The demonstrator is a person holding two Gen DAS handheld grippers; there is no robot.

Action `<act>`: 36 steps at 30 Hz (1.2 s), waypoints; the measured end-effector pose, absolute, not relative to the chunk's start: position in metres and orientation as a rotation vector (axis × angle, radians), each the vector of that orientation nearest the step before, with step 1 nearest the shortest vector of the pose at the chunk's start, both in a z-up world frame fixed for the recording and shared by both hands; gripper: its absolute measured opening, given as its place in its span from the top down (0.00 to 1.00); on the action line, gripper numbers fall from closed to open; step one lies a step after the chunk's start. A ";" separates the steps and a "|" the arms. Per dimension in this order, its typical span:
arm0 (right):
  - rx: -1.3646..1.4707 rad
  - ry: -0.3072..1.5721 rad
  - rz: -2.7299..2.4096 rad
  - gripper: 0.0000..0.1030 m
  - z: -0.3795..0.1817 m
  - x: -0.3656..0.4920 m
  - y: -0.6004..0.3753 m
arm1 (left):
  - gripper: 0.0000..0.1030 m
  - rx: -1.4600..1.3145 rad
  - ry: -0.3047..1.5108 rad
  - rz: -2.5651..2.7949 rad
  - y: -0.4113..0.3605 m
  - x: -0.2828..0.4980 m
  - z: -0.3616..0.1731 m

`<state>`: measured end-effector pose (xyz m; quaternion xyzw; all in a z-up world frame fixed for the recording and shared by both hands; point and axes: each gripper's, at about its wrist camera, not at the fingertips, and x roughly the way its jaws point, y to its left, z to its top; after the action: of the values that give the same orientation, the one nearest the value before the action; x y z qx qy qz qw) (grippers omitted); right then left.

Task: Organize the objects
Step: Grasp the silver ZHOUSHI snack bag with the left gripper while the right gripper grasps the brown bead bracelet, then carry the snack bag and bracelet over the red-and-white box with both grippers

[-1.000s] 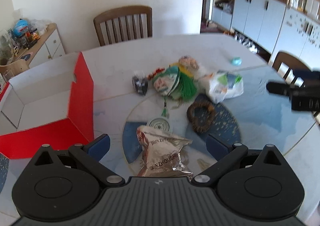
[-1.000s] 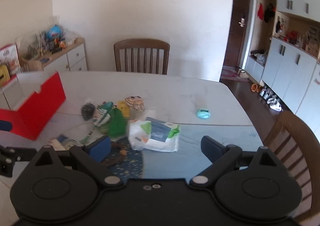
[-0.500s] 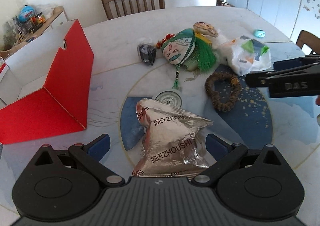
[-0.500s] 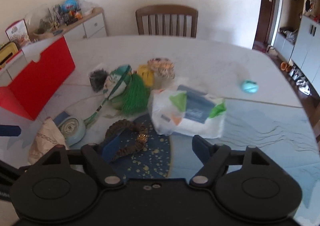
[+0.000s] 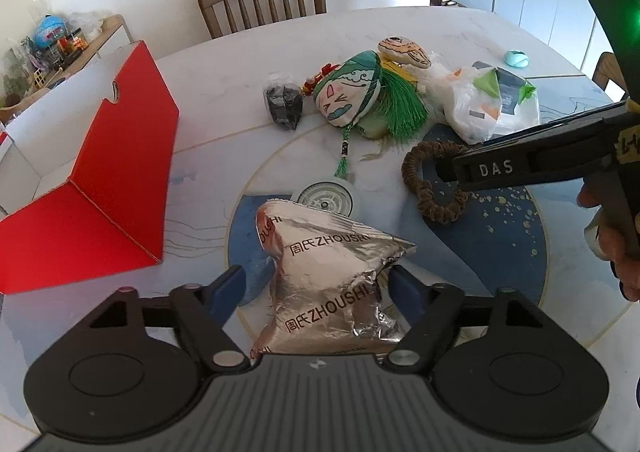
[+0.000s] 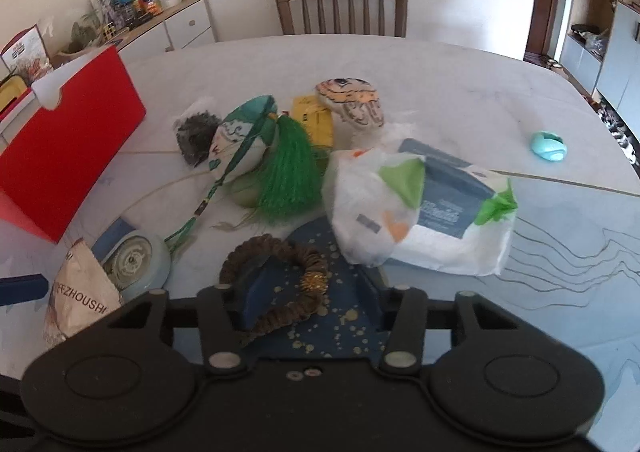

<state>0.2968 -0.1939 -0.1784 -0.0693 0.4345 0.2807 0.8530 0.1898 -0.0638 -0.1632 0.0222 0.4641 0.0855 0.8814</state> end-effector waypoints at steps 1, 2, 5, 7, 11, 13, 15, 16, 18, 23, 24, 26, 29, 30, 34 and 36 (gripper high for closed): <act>-0.146 0.915 0.599 0.59 -0.179 0.296 -0.193 | 0.34 0.041 0.970 0.174 -0.064 0.190 -0.163; -0.149 0.913 0.600 0.61 -0.179 0.296 -0.192 | 0.38 0.036 0.973 0.169 -0.064 0.190 -0.164; -0.188 0.901 0.605 0.70 -0.179 0.292 -0.185 | 0.43 0.035 0.975 0.165 -0.065 0.189 -0.163; -0.196 0.899 0.613 0.73 -0.179 0.290 -0.183 | 0.46 0.036 0.982 0.169 -0.066 0.189 -0.163; -0.180 0.901 0.610 0.86 -0.178 0.289 -0.183 | 0.56 0.005 1.003 0.170 -0.064 0.188 -0.159; -0.162 0.904 0.614 0.87 -0.178 0.289 -0.185 | 0.57 0.005 1.008 0.179 -0.064 0.187 -0.158; -0.164 0.892 0.614 0.87 -0.177 0.286 -0.186 | 0.58 0.002 1.013 0.187 -0.062 0.185 -0.157; -0.158 0.888 0.615 0.87 -0.176 0.285 -0.188 | 0.58 -0.005 1.016 0.191 -0.061 0.183 -0.156; -0.140 0.881 0.622 0.87 -0.171 0.282 -0.191 | 0.59 -0.021 1.016 0.202 -0.057 0.179 -0.154; -0.105 0.857 0.649 0.87 -0.152 0.273 -0.198 | 0.59 -0.045 1.005 0.235 -0.046 0.169 -0.143; -0.103 0.846 0.657 0.87 -0.146 0.270 -0.199 | 0.59 -0.053 1.002 0.239 -0.042 0.167 -0.141; -0.093 0.836 0.665 0.87 -0.136 0.266 -0.200 | 0.59 -0.070 0.998 0.242 -0.035 0.163 -0.134; -0.076 0.816 0.683 0.87 -0.117 0.258 -0.202 | 0.59 -0.084 0.986 0.232 -0.023 0.156 -0.121; -0.071 0.813 0.689 0.87 -0.112 0.256 -0.202 | 0.59 -0.085 0.982 0.226 -0.019 0.154 -0.116; -0.067 0.786 0.701 0.87 -0.087 0.247 -0.194 | 0.59 -0.072 0.957 0.183 -0.002 0.147 -0.094; -0.067 0.775 0.710 0.87 -0.076 0.240 -0.186 | 0.59 -0.053 0.938 0.158 0.009 0.143 -0.082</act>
<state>0.2401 -0.1863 -0.0756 -0.0321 0.3699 0.3388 0.8645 0.1425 0.0089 -0.0819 -0.0257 0.4516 0.0762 0.8886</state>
